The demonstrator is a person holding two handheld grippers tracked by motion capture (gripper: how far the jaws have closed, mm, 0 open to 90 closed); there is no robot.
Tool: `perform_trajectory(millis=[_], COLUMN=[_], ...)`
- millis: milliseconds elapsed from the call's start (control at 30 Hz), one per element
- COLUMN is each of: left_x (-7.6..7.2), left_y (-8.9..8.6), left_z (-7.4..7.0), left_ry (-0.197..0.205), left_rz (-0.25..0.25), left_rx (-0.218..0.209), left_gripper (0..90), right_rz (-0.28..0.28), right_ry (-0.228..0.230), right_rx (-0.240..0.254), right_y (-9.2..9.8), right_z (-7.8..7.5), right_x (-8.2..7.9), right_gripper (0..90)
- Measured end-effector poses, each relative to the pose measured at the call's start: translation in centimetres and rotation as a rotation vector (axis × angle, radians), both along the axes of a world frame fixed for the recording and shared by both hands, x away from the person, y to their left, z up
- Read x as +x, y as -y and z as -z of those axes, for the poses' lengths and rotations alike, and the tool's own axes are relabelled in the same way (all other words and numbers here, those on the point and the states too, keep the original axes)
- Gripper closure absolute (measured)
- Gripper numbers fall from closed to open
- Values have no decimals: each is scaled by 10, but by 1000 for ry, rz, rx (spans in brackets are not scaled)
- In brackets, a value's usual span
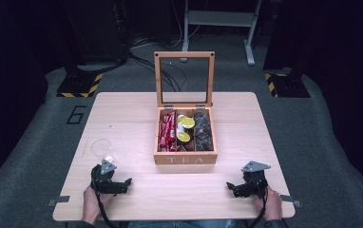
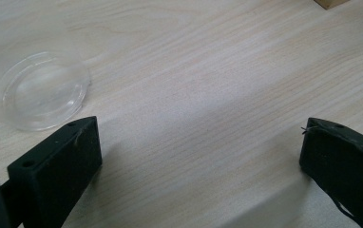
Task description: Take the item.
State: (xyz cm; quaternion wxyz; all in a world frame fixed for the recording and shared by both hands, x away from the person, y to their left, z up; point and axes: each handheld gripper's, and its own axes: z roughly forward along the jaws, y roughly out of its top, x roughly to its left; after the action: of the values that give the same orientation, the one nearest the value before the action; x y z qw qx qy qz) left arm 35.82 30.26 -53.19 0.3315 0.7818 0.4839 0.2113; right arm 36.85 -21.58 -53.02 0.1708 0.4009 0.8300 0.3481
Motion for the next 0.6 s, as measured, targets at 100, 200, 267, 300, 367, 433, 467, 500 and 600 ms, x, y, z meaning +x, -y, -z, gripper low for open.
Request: perform_trajectory(millis=[100, 200, 267, 300, 367, 433, 467, 500, 600], left_x=[0, -1, -1, -1, -1, -2, -2, -2, -2], left_y=[0, 0, 0, 0, 2, 3, 4, 4, 5], left_z=[-1, -1, -1, -1, -2, -5, -6, -7, -13], left_ry=[-8, 1, -6, -4, 0, -4, 1, -4, -5], left_rz=[14, 14, 18, 23, 28, 37, 40, 47, 63], left_rx=[4, 3, -5, -4, 1, 8, 6, 4, 8], left_gripper=[0, 1, 0, 0, 0, 1, 0, 0, 0], right_rz=[-2, -1, -1, -1, -1, 0, -1, -1, 0], right_ry=[-3, -1, -3, -1, -2, -1, -3, -3, -1], right_rx=[-2, -1, -2, -1, -1, -1, -2, -2, 0], right_y=[0, 0, 0, 0, 0, 0, 0, 0, 0], right_z=[0, 0, 0, 0, 0, 0, 0, 0, 0], right_x=[0, 0, 0, 0, 0, 0, 0, 0, 0], right_gripper=[0, 0, 0, 0, 0, 0, 0, 0, 0])
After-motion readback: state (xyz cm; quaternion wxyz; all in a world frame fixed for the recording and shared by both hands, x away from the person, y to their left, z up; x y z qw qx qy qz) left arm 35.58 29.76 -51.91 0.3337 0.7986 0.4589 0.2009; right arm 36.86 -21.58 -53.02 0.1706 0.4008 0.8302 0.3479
